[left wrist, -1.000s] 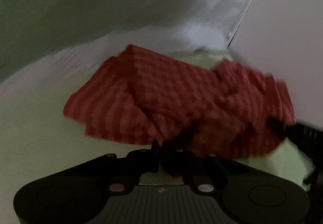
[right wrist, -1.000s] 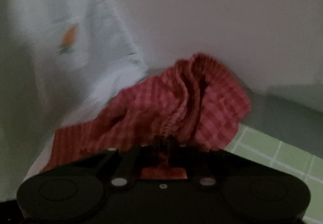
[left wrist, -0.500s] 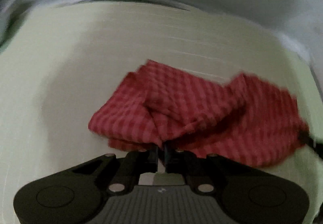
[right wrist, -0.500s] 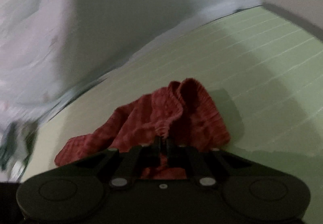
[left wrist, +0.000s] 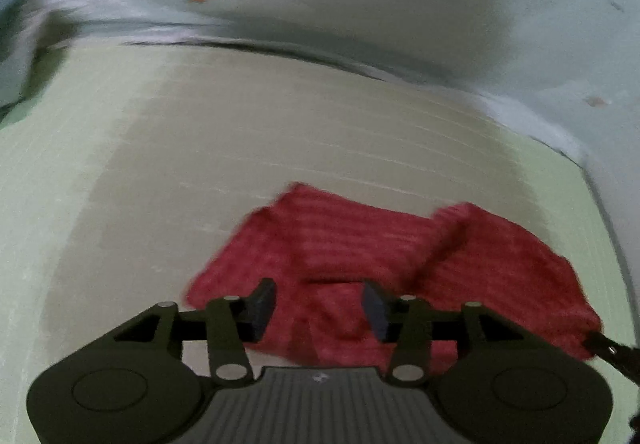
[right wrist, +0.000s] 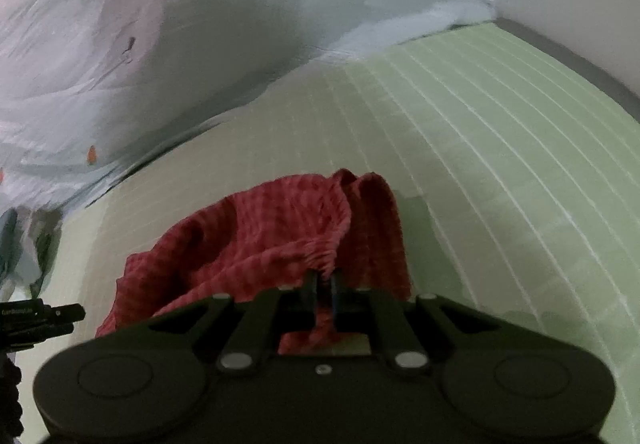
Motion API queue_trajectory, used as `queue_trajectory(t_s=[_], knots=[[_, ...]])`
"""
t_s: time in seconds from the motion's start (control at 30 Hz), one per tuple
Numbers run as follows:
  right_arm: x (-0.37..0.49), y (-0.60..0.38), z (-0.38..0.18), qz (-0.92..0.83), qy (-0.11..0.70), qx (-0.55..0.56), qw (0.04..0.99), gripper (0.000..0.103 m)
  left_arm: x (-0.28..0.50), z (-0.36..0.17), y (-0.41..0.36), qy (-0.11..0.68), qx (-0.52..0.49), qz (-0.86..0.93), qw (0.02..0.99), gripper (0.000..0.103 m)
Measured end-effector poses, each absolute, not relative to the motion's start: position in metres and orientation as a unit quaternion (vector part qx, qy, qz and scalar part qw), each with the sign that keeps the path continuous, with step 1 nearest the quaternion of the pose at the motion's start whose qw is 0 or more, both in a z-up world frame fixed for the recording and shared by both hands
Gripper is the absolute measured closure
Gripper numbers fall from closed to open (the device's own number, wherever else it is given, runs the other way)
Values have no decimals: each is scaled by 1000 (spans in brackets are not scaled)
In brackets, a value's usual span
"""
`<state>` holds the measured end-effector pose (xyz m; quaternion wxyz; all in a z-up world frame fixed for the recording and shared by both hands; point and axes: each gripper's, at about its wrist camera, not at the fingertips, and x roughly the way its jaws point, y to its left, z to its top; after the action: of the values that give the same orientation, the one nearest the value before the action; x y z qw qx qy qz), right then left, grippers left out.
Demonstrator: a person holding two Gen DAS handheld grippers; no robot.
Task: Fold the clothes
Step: 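Drag the red cloth out of the corner onto the mat with both tools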
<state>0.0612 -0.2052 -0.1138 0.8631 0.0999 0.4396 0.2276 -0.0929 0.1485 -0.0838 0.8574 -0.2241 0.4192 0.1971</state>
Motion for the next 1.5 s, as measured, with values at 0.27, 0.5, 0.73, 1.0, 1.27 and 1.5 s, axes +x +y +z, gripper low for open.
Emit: queue_trajectory(t_s=[0.27, 0.5, 0.73, 1.0, 1.27, 1.5], knots=[[78, -202, -118, 211, 446, 163, 854, 96, -43, -90, 86, 435, -169, 3, 884, 29], [118, -193, -133, 238, 468, 176, 833, 96, -3, -115, 57, 453, -171, -11, 875, 27], [166, -186, -159, 263, 500, 202, 800, 96, 35, -144, 69, 480, -225, 21, 847, 47], [173, -191, -168, 259, 504, 226, 792, 88, 48, -162, 81, 515, -260, 52, 815, 93], [137, -224, -155, 172, 495, 205, 826, 53, 40, -164, 89, 518, -284, 60, 804, 96], [119, -222, -167, 172, 535, 210, 800, 50, 23, -157, 93, 506, -300, 55, 807, 95]])
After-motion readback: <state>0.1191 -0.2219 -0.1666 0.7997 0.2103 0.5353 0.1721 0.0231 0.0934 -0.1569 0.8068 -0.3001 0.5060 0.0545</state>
